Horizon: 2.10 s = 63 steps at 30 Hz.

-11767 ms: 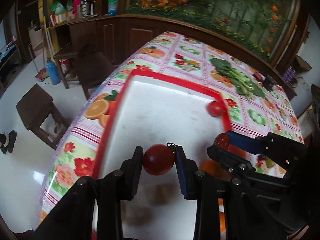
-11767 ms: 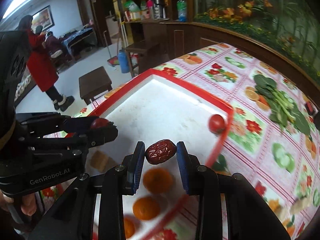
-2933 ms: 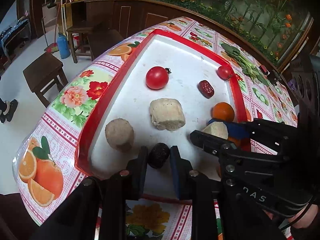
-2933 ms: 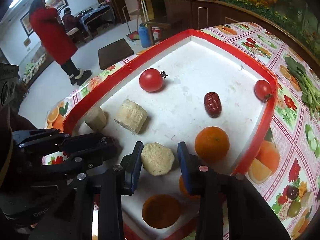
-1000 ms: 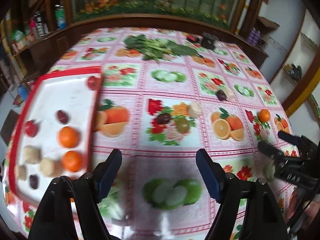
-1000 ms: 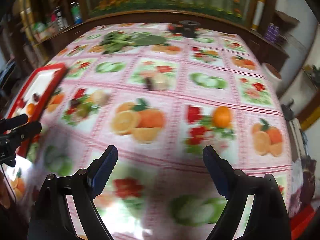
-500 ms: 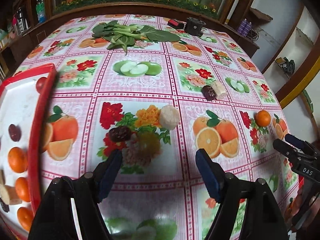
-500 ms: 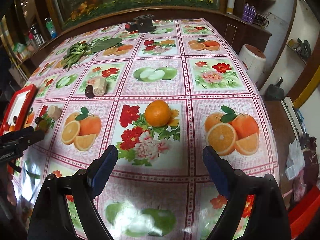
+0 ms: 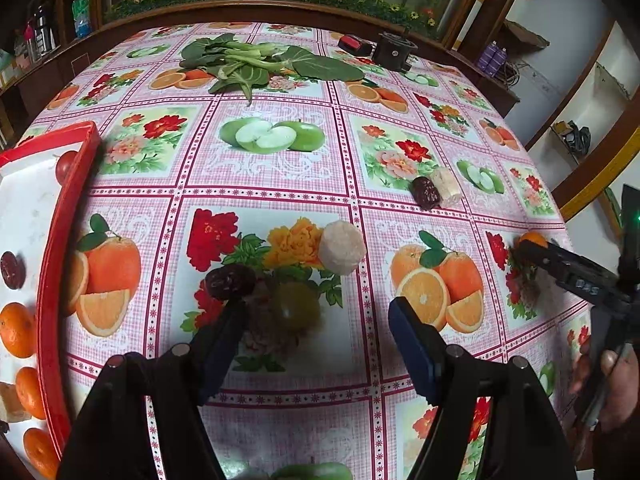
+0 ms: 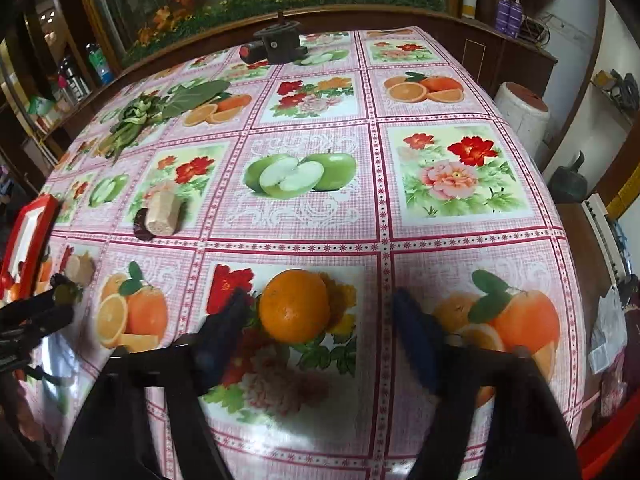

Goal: Organize fruits
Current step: 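Grasp an orange with the right tool while the left tool grasps a small green fruit, then carry the orange and green fruit with both tools over the tray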

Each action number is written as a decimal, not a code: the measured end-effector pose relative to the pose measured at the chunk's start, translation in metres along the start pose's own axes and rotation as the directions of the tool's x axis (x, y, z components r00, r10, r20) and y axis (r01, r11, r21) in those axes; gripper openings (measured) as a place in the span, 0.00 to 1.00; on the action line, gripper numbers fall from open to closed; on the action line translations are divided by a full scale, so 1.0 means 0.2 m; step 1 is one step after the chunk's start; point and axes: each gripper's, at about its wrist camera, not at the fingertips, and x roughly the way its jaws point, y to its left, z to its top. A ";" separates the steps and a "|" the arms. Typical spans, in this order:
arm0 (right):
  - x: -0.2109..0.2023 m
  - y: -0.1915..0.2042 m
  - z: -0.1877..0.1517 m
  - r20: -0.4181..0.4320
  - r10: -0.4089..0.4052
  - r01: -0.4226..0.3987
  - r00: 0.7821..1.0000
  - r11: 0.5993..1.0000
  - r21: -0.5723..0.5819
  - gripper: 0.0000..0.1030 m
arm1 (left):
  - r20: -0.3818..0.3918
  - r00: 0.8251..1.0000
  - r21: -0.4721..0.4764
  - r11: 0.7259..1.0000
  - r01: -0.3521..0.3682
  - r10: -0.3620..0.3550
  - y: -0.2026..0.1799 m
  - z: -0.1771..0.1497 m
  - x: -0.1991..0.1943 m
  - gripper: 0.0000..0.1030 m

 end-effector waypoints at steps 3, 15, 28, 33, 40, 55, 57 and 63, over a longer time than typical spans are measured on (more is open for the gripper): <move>0.00 0.03 0.00 0.014 0.007 -0.006 1.000 0.998 -0.056 0.49 | 0.009 1.000 0.008 1.000 -0.009 0.009 0.00 0.01 0.00 0.60; -0.02 0.11 -0.01 0.028 0.022 -0.019 0.999 0.995 -0.098 0.32 | 0.035 0.999 0.009 1.000 0.005 -0.005 0.06 -0.03 -0.02 0.25; -0.17 0.20 -0.15 0.048 0.070 -0.065 0.996 0.993 -0.095 0.32 | 0.031 0.999 0.056 0.998 0.032 -0.034 0.02 -0.18 -0.13 0.25; -0.22 0.30 -0.23 0.027 0.108 -0.105 0.994 0.989 -0.108 0.32 | 0.028 0.998 0.048 0.998 0.051 -0.053 0.05 -0.25 -0.19 0.25; -0.22 0.55 -0.28 -0.001 0.161 -0.160 0.987 0.974 -0.161 0.32 | 0.044 0.998 0.028 0.998 0.048 -0.049 0.13 -0.28 -0.29 0.25; -0.18 1.16 -0.08 -0.014 0.276 -0.267 0.961 0.913 -0.310 0.32 | 0.122 0.992 -0.067 0.998 -0.009 0.017 0.49 -0.17 -0.49 0.25; -0.17 1.24 -0.04 -0.013 0.291 -0.279 0.957 0.904 -0.325 0.32 | 0.133 0.991 -0.082 0.996 -0.021 0.032 0.55 -0.15 -0.52 0.25; -0.15 1.48 0.06 -0.028 0.340 -0.327 0.940 0.873 -0.361 0.32 | 0.156 0.984 -0.133 0.989 -0.059 0.080 0.76 -0.09 -0.59 0.25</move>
